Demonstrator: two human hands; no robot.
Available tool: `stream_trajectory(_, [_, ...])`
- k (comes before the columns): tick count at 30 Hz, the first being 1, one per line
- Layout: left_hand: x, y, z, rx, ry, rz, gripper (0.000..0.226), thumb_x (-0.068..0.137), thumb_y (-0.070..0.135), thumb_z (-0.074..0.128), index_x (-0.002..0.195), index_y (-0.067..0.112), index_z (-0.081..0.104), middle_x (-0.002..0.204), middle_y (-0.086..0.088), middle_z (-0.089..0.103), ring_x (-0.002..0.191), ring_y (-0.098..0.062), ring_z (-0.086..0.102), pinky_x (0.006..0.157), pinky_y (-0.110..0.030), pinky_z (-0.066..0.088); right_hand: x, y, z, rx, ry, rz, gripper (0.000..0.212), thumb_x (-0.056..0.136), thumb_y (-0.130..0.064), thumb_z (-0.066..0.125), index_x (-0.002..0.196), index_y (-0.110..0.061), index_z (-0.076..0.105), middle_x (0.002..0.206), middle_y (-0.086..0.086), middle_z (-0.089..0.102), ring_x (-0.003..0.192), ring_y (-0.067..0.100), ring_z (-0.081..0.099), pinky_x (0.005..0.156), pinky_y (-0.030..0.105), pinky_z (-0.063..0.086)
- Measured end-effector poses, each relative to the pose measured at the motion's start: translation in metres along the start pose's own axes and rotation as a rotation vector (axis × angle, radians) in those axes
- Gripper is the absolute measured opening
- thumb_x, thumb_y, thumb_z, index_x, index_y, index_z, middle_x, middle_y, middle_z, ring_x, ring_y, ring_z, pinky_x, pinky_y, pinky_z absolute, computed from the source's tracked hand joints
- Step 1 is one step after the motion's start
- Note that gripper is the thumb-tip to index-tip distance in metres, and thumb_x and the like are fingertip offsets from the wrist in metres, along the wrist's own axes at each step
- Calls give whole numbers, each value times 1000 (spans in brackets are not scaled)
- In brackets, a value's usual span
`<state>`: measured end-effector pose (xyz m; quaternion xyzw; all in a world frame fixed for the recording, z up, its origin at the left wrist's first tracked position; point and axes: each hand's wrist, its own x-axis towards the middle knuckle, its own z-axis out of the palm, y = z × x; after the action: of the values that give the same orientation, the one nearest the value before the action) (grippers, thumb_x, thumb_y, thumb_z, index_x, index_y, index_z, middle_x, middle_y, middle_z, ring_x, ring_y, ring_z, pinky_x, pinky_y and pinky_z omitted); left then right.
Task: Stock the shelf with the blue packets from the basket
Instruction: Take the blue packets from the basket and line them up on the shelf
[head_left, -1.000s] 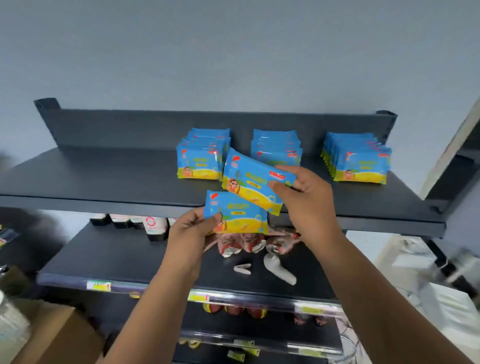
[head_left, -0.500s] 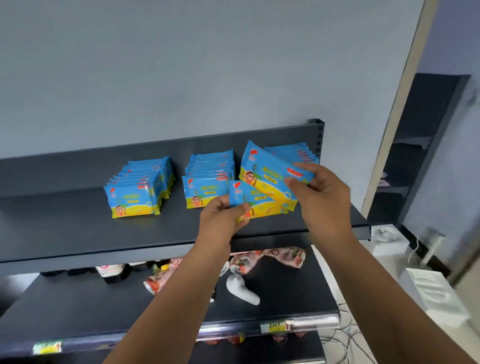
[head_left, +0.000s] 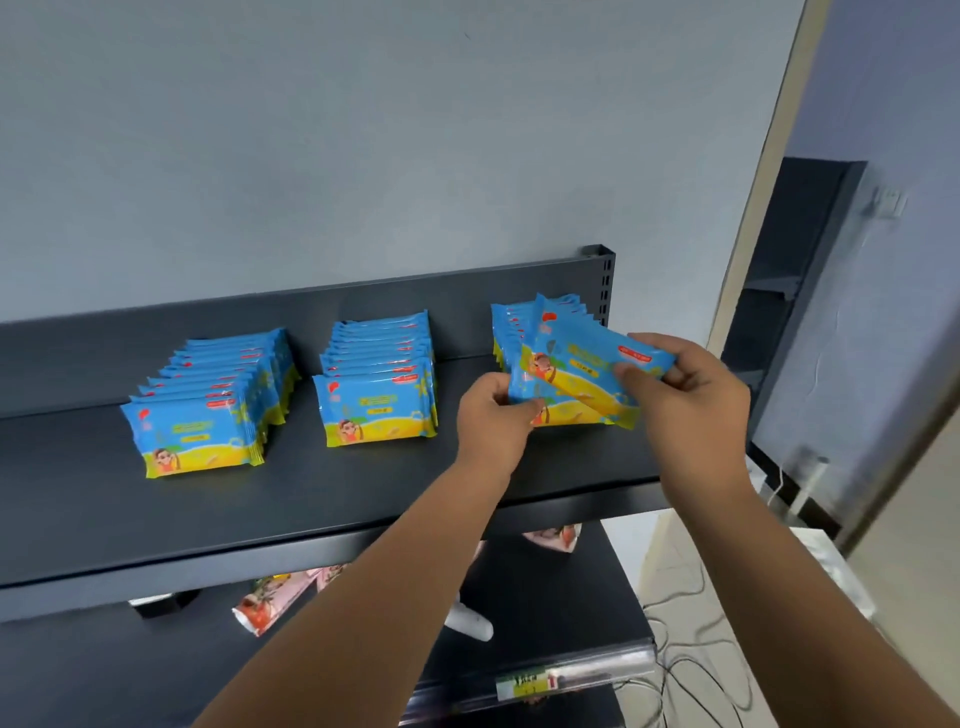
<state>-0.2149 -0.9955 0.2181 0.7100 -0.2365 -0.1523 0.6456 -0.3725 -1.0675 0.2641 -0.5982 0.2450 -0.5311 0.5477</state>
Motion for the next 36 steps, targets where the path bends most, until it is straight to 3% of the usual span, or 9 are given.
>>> stream_trajectory(3, [7, -5, 0, 447, 100, 162, 20, 88, 25, 76, 94, 15, 60, 94, 2, 66, 87, -19, 63, 67, -35, 51, 7, 6, -7, -23, 7, 8, 23, 88, 0, 77, 105, -16, 76, 90, -5, 80, 87, 13, 78, 69, 29, 64])
stream_trajectory(6, [13, -11, 3, 631, 119, 247, 26, 91, 36, 72, 100, 19, 54, 99, 2, 62, 90, -21, 59, 72, -41, 54, 14, 13, -13, -43, 14, 16, 25, 88, 1, 76, 98, -22, 76, 84, -12, 79, 85, 11, 78, 67, 27, 64])
stream_trajectory(14, [21, -9, 12, 561, 37, 261, 27, 94, 32, 71, 107, 17, 52, 108, 1, 63, 94, -18, 62, 69, -31, 48, 25, 33, -14, -48, 2, 46, 23, 88, 1, 76, 100, -19, 76, 94, -7, 77, 92, 11, 77, 70, 28, 64])
stream_trajectory(21, [23, -6, 8, 570, -20, 217, 31, 88, 24, 75, 105, 19, 49, 103, 3, 57, 90, -14, 56, 55, -18, 31, 31, 41, -15, -15, 14, 44, 25, 88, 3, 74, 96, -21, 75, 85, -14, 77, 92, 8, 76, 70, 24, 63])
stream_trajectory(25, [23, -7, 6, 561, -18, 216, 29, 89, 25, 76, 102, 18, 50, 99, 3, 55, 85, -12, 50, 55, -18, 29, 30, 46, -14, -20, 10, 62, 25, 89, -1, 75, 95, -25, 75, 95, -11, 76, 98, 10, 75, 74, 30, 64])
stream_trajectory(29, [21, -6, 3, 548, -18, 228, 34, 87, 27, 78, 98, 19, 47, 97, 3, 52, 82, -12, 47, 56, -18, 29, 27, 49, -10, -37, -15, 68, 26, 89, -1, 75, 94, -26, 74, 90, -18, 76, 95, 3, 75, 72, 28, 64])
stream_trajectory(32, [16, -5, -3, 520, -17, 221, 37, 87, 28, 78, 103, 20, 46, 104, 3, 50, 83, -8, 48, 59, -17, 34, 27, 53, -8, -26, -16, 74, 26, 89, 0, 75, 96, -25, 75, 94, -15, 77, 98, 7, 75, 74, 30, 65])
stream_trajectory(36, [8, -3, -15, 490, 1, 294, 38, 90, 27, 76, 119, 18, 53, 113, 5, 53, 97, -7, 52, 75, -20, 40, 25, 53, -2, -24, -44, 75, 28, 89, 0, 75, 95, -27, 75, 100, -11, 77, 101, 9, 75, 81, 36, 64])
